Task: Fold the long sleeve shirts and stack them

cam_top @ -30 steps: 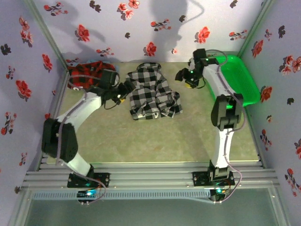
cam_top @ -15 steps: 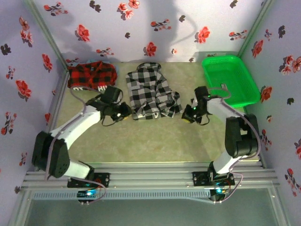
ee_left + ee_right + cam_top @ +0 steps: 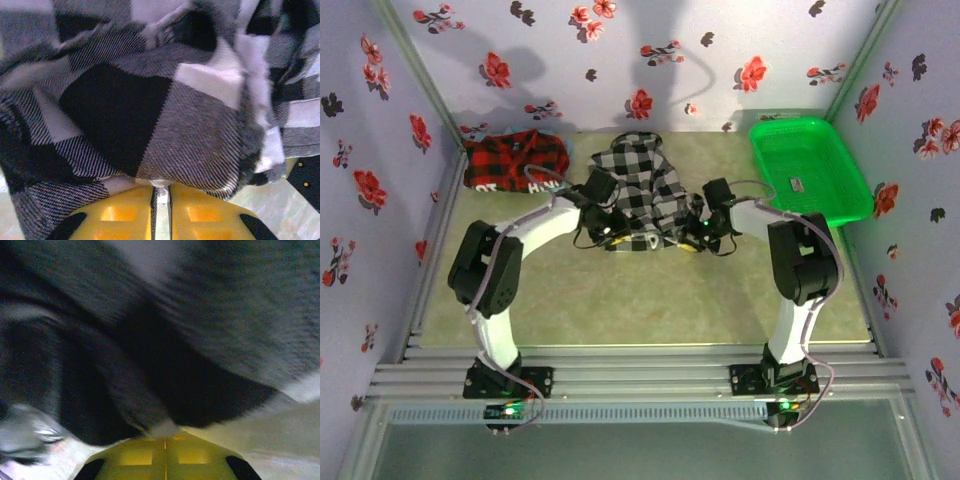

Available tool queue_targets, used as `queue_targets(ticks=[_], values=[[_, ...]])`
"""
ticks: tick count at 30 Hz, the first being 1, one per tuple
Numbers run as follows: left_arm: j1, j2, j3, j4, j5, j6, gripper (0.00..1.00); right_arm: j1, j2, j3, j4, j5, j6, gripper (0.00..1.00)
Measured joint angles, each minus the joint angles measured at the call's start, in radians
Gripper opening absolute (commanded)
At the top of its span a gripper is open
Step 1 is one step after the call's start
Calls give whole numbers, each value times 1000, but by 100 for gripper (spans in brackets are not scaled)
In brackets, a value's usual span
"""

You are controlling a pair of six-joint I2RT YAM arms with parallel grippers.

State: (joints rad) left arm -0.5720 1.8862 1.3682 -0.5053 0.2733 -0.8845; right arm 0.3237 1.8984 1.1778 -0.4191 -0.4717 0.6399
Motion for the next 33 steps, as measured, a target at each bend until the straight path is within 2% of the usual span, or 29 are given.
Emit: queue_targets(ticks=[13,17,19,22,26,29,33], values=[[76,147,282,-27,1,47,17,0,179,343,-66,-9,8,12],[98,202,362,-18,19,46,19,-2,296,523,-81,-34,42,19],[109,242,423,-14,29,45,26,-6,352,623,-77,-55,70,25],[129,276,510,-12,37,37,45,-21,411,770,-64,-84,113,37],[166,243,556,0,41,25,67,-51,405,883,-60,-113,124,46],[190,158,524,3,34,24,72,-69,332,842,-78,-111,93,51],[199,-21,377,9,32,24,75,-82,155,631,-121,-50,16,54]])
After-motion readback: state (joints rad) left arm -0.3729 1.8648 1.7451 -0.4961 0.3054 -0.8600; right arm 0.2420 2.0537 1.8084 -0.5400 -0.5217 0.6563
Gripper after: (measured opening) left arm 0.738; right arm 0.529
